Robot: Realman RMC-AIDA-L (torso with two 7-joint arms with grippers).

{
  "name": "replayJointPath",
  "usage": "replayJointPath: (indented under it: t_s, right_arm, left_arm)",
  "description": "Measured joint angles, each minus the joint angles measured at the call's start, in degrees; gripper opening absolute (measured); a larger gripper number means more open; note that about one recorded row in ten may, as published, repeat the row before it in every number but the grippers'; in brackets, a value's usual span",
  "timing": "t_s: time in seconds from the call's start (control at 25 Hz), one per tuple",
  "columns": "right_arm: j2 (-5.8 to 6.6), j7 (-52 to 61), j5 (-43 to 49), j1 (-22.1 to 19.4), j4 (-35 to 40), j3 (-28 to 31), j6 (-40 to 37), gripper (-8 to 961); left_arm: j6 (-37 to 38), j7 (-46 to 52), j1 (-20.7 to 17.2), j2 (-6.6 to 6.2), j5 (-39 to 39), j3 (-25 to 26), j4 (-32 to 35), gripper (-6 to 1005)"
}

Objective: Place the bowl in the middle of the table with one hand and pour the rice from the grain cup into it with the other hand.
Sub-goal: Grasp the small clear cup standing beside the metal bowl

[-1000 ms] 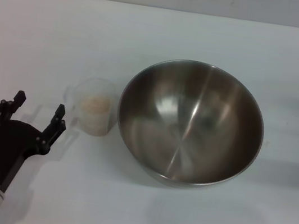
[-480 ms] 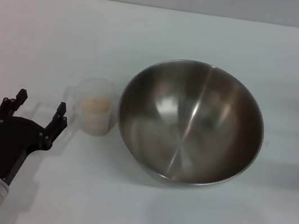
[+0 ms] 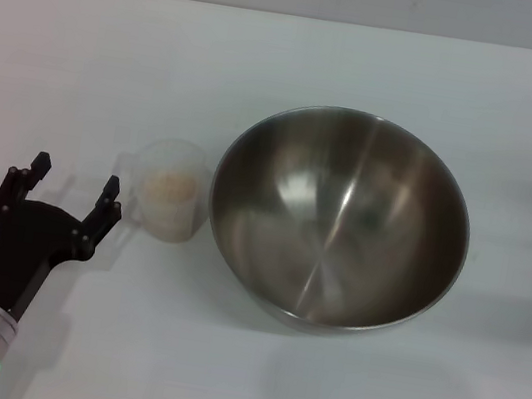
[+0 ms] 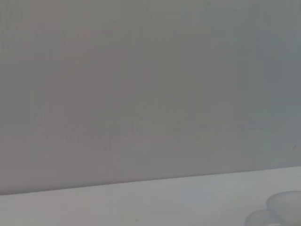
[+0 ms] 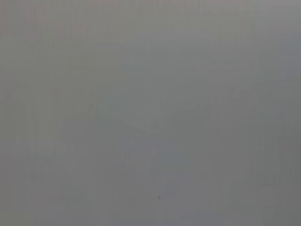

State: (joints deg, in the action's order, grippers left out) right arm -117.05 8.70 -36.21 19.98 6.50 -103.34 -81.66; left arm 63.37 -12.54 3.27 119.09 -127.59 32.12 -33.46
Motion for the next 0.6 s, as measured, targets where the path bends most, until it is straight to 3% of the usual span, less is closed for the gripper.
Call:
replayJointPath:
  t_s: [0.6]
  right_arm:
    - [-0.17, 0.1, 0.0, -0.3, 0.1, 0.8, -0.2, 619]
  left_arm:
    - [-1.4, -0.1, 2.3, 0.00, 1.5, 0.1, 1.0, 812]
